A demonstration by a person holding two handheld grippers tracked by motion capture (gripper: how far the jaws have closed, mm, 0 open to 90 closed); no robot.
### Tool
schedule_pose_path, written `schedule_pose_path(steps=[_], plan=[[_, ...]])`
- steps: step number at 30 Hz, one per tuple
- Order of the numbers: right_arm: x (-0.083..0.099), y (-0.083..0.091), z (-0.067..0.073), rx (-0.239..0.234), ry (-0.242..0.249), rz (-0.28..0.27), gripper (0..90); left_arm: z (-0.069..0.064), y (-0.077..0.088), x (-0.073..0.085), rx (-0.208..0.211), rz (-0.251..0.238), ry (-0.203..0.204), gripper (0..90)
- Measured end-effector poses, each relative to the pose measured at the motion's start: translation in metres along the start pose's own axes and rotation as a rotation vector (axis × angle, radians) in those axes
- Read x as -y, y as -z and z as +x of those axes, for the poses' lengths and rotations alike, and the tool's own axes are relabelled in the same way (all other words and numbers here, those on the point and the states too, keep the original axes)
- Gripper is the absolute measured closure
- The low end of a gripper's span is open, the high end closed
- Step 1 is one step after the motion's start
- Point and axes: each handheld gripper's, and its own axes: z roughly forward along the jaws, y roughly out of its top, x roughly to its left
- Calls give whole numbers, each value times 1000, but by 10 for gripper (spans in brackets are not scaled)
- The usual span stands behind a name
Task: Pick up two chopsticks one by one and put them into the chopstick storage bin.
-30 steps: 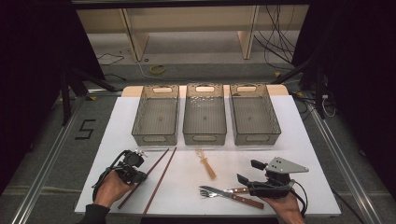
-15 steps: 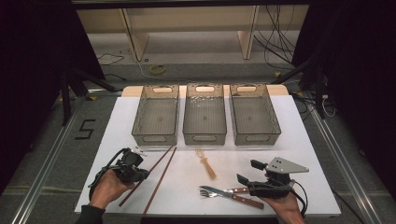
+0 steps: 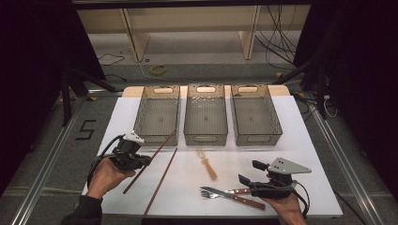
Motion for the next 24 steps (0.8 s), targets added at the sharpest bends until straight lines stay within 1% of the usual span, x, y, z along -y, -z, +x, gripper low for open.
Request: schedule_pose_path(steps=[1, 2, 3, 7, 9, 10, 11, 12, 14, 16, 19, 20, 21, 24], plan=[[0, 0, 0, 2, 0, -1, 254, 3, 3, -7, -1, -23, 0, 839], [0, 0, 0, 3, 0, -2, 254, 3, 3, -7, -1, -23, 0, 839], [0, 0, 0, 3, -2, -1, 254, 6, 6, -13, 2, -40, 1, 839], [0, 0, 0, 2, -4, -3, 254, 10, 11, -24, 7, -86, 8, 839], [0, 0, 0, 2, -3, -3, 253, 13, 13, -32, 13, -102, 6, 839], [0, 0, 0, 1, -4, -4, 252, 13, 13, -32, 13, -102, 6, 839], [0, 0, 0, 1, -4, -4, 252, 17, 15, -39, 19, -114, 5, 839], [0, 0, -1, 1, -4, -5, 252, 19, 16, -42, 17, -127, 11, 839], [0, 1, -1, 1, -4, -9, 252, 23, 19, -49, 12, -135, 12, 839], [0, 1, -1, 1, -6, -8, 252, 27, 21, -55, 19, -154, 19, 839], [0, 1, -1, 0, -7, -8, 252, 33, 22, -64, 12, -167, 24, 838], [0, 1, -1, 0, -7, -8, 252, 33, 22, -64, 12, -167, 24, 839], [0, 1, -1, 0, -7, -8, 252, 37, 23, -70, 6, -182, 31, 839], [0, 1, -1, 0, -7, -7, 252, 41, 25, -77, 1, -192, 29, 838]])
